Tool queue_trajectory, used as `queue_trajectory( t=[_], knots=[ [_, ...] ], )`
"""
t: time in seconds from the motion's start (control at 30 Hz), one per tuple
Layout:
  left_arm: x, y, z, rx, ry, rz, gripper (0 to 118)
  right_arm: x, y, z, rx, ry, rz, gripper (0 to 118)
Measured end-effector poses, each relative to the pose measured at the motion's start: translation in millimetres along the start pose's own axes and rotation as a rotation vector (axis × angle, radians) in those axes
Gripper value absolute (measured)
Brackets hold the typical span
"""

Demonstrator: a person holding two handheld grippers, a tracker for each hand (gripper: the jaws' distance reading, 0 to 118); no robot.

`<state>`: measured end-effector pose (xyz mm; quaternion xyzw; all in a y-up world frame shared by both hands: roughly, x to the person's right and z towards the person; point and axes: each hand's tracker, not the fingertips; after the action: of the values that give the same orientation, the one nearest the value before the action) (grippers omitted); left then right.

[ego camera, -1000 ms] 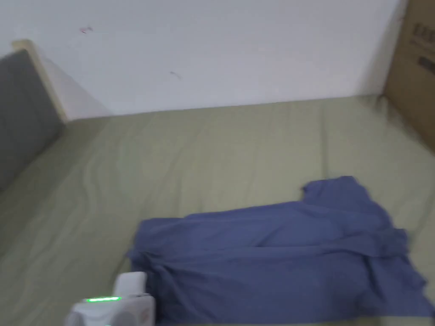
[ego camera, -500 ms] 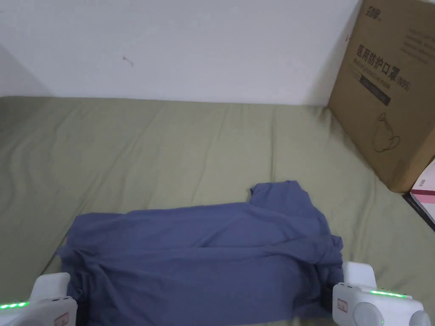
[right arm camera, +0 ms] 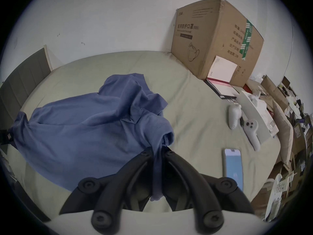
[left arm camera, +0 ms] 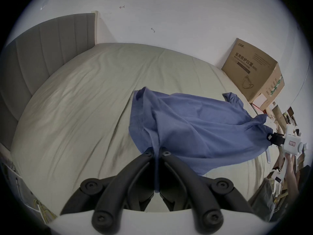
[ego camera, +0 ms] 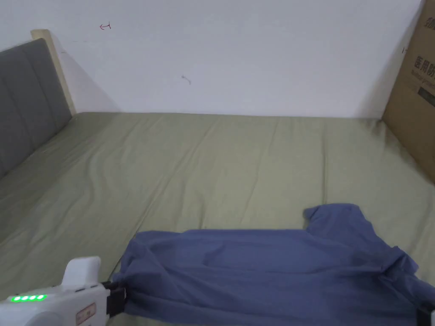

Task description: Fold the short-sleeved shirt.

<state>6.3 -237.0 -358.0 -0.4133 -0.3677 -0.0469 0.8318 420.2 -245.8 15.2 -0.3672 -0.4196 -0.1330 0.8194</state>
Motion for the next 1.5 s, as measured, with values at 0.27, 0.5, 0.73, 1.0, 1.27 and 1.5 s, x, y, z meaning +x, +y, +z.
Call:
queue_trajectory(
  t=[0.27,0.5,0.73,1.0,1.27,1.5],
  knots=[
    [-7,-83,51,-0.09,-0.025,-0.001,3,16,-84,63,-0.105,0.005,0.002,9],
    [-10,-88,62,0.019,0.025,-0.004,58,25,-88,66,-0.095,0.029,-0.004,75],
    [33,-50,134,0.353,0.047,-0.164,60,13,-50,133,0.248,0.153,-0.009,78],
    [86,-36,170,0.512,0.025,-0.226,0,-43,-20,175,0.4,0.31,0.039,27],
    [85,-25,164,0.444,-0.042,-0.211,0,-66,-19,175,0.42,0.31,0.1,0],
    [43,41,54,0.15,-0.042,-0.132,30,-57,-25,157,0.359,0.338,0.066,0]
  ],
)
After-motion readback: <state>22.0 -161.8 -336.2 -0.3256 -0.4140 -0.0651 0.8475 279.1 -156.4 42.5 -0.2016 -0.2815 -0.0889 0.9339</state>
